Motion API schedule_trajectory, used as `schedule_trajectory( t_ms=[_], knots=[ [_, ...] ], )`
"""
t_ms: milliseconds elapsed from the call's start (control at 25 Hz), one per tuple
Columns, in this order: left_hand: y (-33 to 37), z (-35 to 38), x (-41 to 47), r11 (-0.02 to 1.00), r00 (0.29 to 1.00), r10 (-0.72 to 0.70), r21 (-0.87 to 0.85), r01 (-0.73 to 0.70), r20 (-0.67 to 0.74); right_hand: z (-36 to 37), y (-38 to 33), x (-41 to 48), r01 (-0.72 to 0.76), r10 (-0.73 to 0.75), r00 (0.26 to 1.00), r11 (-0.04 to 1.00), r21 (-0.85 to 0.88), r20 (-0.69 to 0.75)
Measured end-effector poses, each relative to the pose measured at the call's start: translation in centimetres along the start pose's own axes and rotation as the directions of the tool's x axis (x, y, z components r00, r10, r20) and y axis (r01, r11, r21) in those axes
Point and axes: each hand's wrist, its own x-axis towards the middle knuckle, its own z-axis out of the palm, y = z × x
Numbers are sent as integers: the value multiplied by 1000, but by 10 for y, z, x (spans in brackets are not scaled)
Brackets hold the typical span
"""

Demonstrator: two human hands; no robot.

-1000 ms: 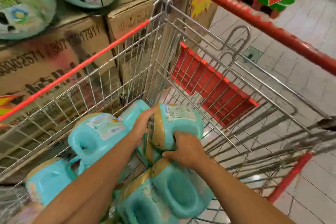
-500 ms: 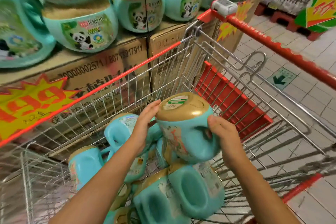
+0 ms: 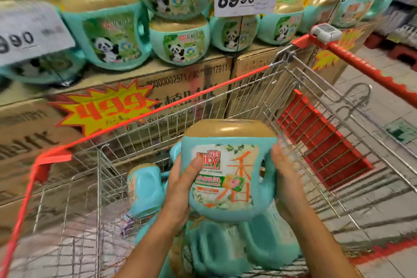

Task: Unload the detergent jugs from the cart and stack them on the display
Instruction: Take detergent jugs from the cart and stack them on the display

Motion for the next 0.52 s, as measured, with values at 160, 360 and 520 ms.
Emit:
schedule_trajectory(
  t_ms=[160, 360, 520],
  knots=[
    [6, -29, -27, 996, 983, 89, 10, -89, -160, 23, 24, -12, 72, -51, 994, 972, -225, 98],
    [11, -69, -87, 983, 897, 161, -19, -185, -413, 73, 44, -21, 56, 35, 924, 972, -227, 380],
    [28, -109, -150, 948, 796, 264, -4, -317, -544, 131, 67, -53, 13, 136, 819, 967, -254, 557]
  ],
)
